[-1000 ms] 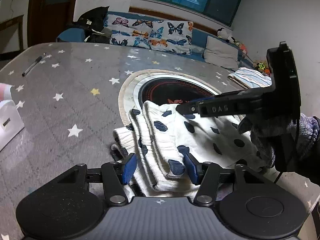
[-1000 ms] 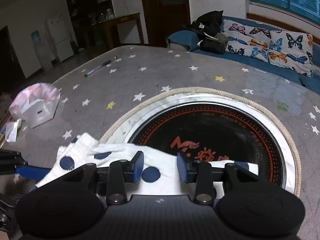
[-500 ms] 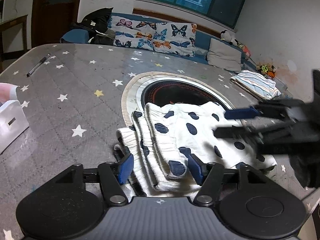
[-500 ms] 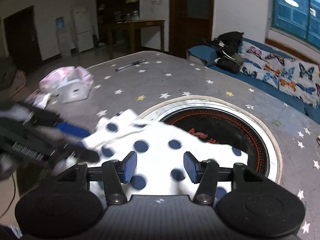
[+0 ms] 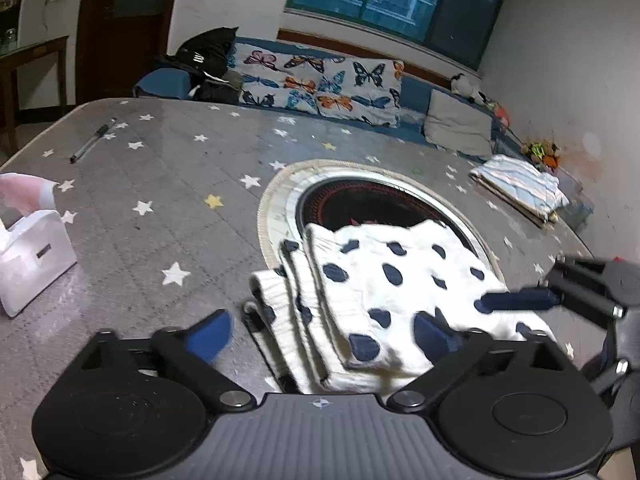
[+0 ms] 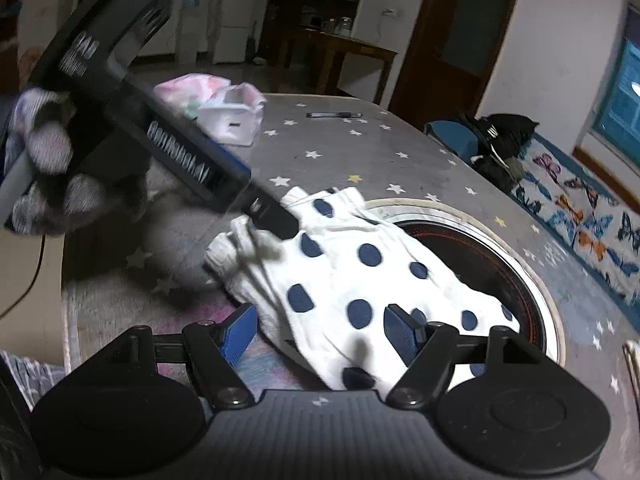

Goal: Fold clothes

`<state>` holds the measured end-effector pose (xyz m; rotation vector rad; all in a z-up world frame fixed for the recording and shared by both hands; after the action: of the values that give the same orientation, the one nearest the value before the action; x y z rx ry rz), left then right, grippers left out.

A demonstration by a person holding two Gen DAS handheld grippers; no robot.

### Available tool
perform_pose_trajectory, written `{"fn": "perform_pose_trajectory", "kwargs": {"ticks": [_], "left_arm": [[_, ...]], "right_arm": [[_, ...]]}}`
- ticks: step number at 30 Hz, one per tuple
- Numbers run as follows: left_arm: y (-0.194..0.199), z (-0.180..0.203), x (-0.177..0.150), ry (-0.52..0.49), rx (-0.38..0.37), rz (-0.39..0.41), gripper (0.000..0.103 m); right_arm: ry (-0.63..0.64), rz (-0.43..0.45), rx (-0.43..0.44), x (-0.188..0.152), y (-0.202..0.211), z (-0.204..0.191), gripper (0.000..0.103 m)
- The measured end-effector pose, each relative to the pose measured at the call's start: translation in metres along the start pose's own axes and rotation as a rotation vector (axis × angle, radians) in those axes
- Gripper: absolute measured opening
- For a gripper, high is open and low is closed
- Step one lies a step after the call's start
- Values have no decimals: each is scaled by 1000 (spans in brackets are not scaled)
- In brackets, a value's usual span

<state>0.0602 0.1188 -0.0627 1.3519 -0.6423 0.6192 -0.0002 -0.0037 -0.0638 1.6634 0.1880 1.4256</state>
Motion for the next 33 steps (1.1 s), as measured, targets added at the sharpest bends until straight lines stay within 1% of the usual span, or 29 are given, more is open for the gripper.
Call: {"fn": "perform_pose_trajectory", "kwargs": {"ticks": [4, 9, 14, 18, 22, 24, 25, 30, 31, 33], "left_arm": [[1, -7, 7, 28, 8, -1, 103], [0, -7, 11, 58, -6, -8, 103], [-1, -9, 9, 66, 1, -18, 103], [-4, -13, 8, 103, 2, -37, 103], [-6, -18, 3, 163, -8, -70, 103], [-6, -21, 1, 188, -11, -80, 103], [-6, -21, 1, 201, -13, -86, 103], [-8, -24, -3, 292, -39, -126, 103], [-9, -24, -4, 312, -44, -136, 103], [-8, -24, -7, 343, -52, -151, 103]], "right_arm": [[92, -23, -27, 1, -10, -12, 72], [235, -54, -77, 5, -25, -28, 71], [362, -89, -123, 4, -40, -39, 66], [442, -117, -149, 2, -49, -44, 62], [484, -137, -147, -2, -57, -48, 49], [483, -137, -141, -3, -59, -48, 44], [479, -137, -136, -3, -60, -48, 36], [426, -115, -116, 0, -59, -42, 21], [396, -105, -106, 1, -57, -41, 18], [345, -83, -97, 4, -53, -38, 14]]}}
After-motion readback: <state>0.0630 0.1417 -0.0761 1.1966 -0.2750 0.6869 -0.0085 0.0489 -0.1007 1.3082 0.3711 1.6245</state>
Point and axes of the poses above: each gripper's, at about its wrist camera, not at the fingertips, and y roughly against the way its jaws point, z to its right, x to its top, the point moved 9 cm from there along -y, roughly the way its jaws point, and after that the axes turned 12 degrees about x, right-handed, at the moved point
